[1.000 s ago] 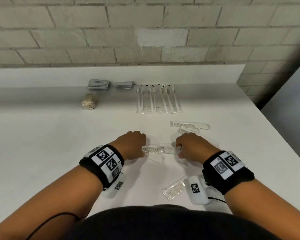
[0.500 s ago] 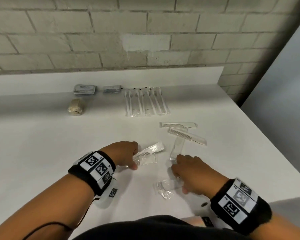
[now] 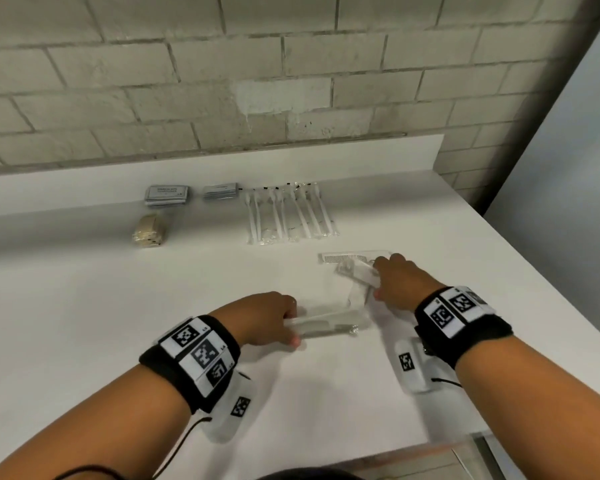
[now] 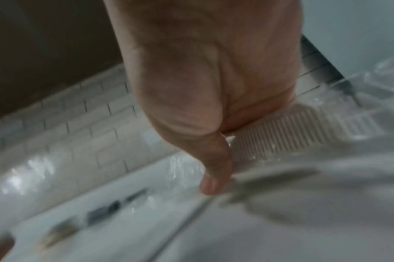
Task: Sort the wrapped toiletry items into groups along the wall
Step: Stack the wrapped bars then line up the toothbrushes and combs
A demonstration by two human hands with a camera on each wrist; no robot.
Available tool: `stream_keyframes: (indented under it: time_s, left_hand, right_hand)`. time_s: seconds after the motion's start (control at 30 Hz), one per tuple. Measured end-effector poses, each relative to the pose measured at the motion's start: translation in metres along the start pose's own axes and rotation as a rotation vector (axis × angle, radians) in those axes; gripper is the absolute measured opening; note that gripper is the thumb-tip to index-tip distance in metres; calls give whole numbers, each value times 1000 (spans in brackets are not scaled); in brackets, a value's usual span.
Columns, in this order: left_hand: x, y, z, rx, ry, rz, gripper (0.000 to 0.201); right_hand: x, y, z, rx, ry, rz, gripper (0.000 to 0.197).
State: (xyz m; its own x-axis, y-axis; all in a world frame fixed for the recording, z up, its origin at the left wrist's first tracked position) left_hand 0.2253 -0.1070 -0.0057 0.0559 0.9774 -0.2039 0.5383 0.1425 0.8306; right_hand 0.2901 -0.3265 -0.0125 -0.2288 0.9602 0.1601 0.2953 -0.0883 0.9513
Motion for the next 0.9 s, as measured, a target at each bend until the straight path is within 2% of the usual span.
stream_keyframes:
  time_s: [0.1, 0.23, 0.3, 0.4, 0.53, 0.7, 0.8, 0.9]
  left_hand:
    - [-35, 4, 9, 12, -27, -27, 29]
    - [-75, 2, 27, 29, 35, -1, 36]
    - [-88, 2, 35, -11, 110, -25, 44]
    - [-106, -1, 48, -80, 250, -113, 47]
    - [-120, -6, 61, -134, 441, -172, 57]
    - [-118, -12, 67, -109, 570, -298, 69]
    - [-118, -15, 69, -84, 605, -244, 62]
    - [-125, -16, 77, -71, 619, -196, 54]
  right_hand:
    - [-6, -6, 10, 53, 31, -91, 54]
    - [-12, 1, 19, 153, 243, -51, 38]
    - [-13, 16, 30, 80, 313, 0, 36]
    - [-18, 36, 57, 7, 376, -32, 47]
    - [-20, 21, 81, 130, 364, -137, 47]
    - [-23, 17, 92, 117, 400, -136, 44]
    - [-44, 16, 94, 193, 410, -70, 40]
    - [-80, 20, 96, 197, 380, 40, 36]
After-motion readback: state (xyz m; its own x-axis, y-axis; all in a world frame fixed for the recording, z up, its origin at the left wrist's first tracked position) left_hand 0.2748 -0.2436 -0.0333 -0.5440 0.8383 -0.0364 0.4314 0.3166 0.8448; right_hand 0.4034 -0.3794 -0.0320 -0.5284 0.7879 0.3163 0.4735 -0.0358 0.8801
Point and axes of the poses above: each hand's wrist, its own z-axis towards the middle knuckle, its own y-axis out of the back of the hand, x = y × z, the point moved 5 cm from there along z, towards the middle knuckle, and after that the axes turned 9 degrees about y, right-handed, at the moved point
